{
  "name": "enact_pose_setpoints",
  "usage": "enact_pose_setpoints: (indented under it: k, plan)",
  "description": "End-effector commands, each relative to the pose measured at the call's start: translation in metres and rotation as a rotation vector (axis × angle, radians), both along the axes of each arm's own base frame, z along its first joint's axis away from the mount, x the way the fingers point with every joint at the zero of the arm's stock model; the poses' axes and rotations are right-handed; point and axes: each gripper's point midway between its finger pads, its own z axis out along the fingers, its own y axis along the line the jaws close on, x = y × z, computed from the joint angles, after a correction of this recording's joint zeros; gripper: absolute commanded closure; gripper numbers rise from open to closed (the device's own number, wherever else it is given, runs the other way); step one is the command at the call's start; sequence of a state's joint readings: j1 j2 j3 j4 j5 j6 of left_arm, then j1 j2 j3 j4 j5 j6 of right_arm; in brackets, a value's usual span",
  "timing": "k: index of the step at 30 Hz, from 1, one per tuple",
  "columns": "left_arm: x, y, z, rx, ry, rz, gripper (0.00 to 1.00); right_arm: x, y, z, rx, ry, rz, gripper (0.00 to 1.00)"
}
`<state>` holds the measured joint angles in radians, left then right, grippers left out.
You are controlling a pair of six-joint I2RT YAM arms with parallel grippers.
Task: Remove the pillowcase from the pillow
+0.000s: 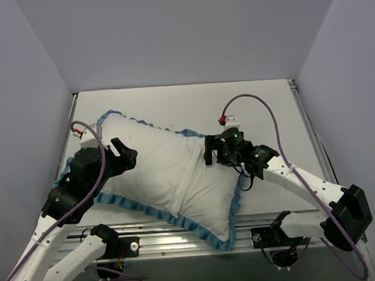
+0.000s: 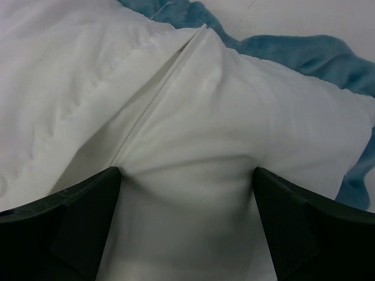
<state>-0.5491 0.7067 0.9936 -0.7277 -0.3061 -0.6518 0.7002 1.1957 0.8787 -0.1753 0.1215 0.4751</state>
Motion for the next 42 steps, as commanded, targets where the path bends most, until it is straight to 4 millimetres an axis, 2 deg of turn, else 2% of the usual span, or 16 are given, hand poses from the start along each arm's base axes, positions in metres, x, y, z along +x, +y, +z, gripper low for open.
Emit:
enact_pose_setpoints:
  k: [1,3,6,7,9,11,14,15,19,24,28,32,34,36,38,42]
  plan:
    - [0.004,-0.036,0.013,0.025,-0.042,-0.218,0.20,0.012,0.025,-0.015,0.031,0.002,0.082,0.10]
    - [0.015,-0.052,0.012,0.017,-0.032,-0.269,0.20,0.028,0.026,-0.021,-0.026,-0.017,0.108,0.10]
    - [0.029,-0.072,0.010,0.013,-0.011,-0.312,0.19,0.057,0.022,-0.002,-0.094,-0.072,0.106,0.11]
    - [0.035,-0.079,0.015,0.007,-0.029,-0.322,0.19,0.072,0.022,0.013,-0.096,-0.099,0.089,0.11]
    - [0.048,-0.090,0.016,0.014,-0.030,-0.322,0.19,0.078,0.017,0.025,-0.135,-0.114,0.076,0.11]
    - [0.057,-0.101,0.019,0.020,-0.049,-0.320,0.19,0.082,0.016,0.049,-0.128,-0.149,0.054,0.11]
    - [0.070,-0.121,0.014,0.044,-0.044,-0.314,0.19,0.077,0.017,0.067,-0.109,-0.154,0.023,0.11]
    - [0.077,-0.125,0.005,0.068,-0.029,-0.287,0.19,0.078,0.017,0.077,-0.106,-0.171,0.002,0.11]
    - [0.082,-0.137,-0.022,0.084,0.016,-0.238,0.18,0.066,0.022,0.083,-0.099,-0.152,-0.027,0.11]
    - [0.068,-0.133,-0.079,0.100,0.116,-0.171,0.19,0.047,0.021,0.067,-0.105,-0.112,-0.065,0.11]
    - [0.050,-0.125,-0.118,0.098,0.188,-0.135,0.19,0.036,0.014,0.030,-0.143,-0.040,-0.076,0.11]
    - [0.032,-0.109,-0.153,0.077,0.262,-0.060,0.20,0.023,-0.017,-0.013,-0.229,0.007,-0.152,0.12]
    - [0.022,-0.097,-0.171,0.067,0.296,-0.022,0.20,0.021,-0.034,-0.023,-0.237,0.025,-0.195,0.13]
    - [0.017,-0.089,-0.177,0.051,0.300,0.005,0.20,0.015,-0.052,-0.038,-0.266,0.054,-0.231,0.14]
    - [0.008,-0.080,-0.191,0.045,0.323,0.032,0.20,0.014,-0.073,-0.041,-0.274,0.064,-0.291,0.18]
    - [0.001,-0.070,-0.197,0.032,0.327,0.056,0.20,0.012,-0.106,-0.043,-0.299,0.059,-0.392,0.27]
